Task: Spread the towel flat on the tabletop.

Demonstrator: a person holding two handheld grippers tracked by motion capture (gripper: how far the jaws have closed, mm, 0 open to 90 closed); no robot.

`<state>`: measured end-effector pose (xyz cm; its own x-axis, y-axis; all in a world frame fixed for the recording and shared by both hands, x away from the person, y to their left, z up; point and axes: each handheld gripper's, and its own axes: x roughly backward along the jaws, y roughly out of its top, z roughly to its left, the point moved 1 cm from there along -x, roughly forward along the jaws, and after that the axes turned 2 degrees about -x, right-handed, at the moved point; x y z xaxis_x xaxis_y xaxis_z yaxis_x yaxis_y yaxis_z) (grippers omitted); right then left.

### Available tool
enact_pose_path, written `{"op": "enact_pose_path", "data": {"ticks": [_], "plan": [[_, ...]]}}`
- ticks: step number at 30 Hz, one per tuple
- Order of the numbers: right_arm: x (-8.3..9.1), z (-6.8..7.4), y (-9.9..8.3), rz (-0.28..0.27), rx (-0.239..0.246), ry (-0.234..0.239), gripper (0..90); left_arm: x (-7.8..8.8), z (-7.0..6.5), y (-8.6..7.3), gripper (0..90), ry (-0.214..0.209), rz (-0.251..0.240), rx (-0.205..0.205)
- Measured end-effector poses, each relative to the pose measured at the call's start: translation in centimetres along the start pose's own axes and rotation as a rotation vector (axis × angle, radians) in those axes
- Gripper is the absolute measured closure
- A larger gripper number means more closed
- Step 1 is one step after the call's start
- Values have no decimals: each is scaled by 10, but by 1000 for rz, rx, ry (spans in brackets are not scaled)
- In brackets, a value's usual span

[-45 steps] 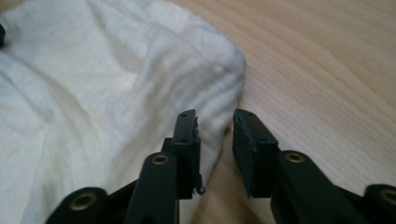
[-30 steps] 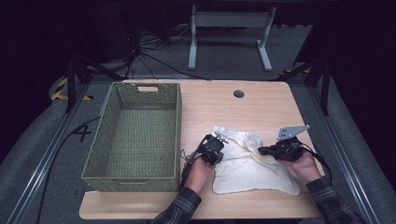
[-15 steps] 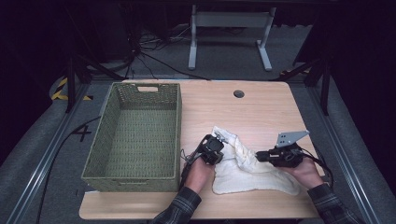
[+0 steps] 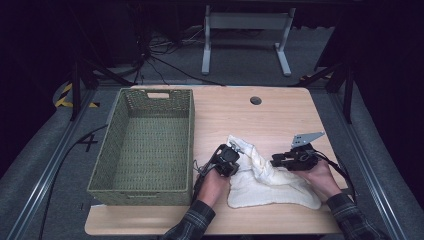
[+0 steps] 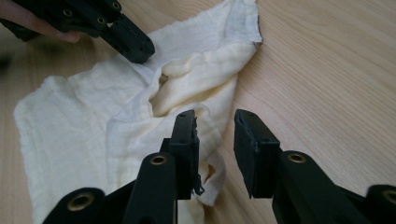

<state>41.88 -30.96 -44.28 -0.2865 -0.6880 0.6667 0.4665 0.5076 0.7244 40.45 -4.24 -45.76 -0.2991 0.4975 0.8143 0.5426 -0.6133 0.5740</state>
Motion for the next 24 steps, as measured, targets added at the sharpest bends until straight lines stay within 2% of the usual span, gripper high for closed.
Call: {"op": "enact_pose_path", "data": {"ticks": [1,2,4,7,10,11,12,13,16,19,22,24], "plan": [[-3,-1,0,8,-5,11,684,0,0,0,885,0,-1,-1],[-10,-2,-2,36,-5,33,751,0,0,0,885,0,0,-1],[-13,-1,-2,49,17,37,846,0,0,0,885,0,0,-2],[-8,0,0,30,35,24,866,0,0,0,885,2,0,-4],[4,-4,3,-9,43,-20,872,0,0,0,885,2,-1,-2],[4,-4,3,-9,43,-20,872,0,0,0,885,2,-1,-2],[12,-11,7,-32,46,-66,873,0,-1,0,885,3,-1,-3],[14,-13,8,-36,47,-79,873,0,-1,0,885,8,-3,-3],[22,-26,13,-52,67,-164,875,0,-1,0,885,10,-3,-4],[27,-42,17,-72,60,-213,876,0,-1,0,885,9,-3,-3],[29,-58,19,-66,58,-280,875,0,-1,0,885,13,-3,-4],[29,-69,18,-33,54,-346,867,0,-2,0,885,14,-2,-4]]}}
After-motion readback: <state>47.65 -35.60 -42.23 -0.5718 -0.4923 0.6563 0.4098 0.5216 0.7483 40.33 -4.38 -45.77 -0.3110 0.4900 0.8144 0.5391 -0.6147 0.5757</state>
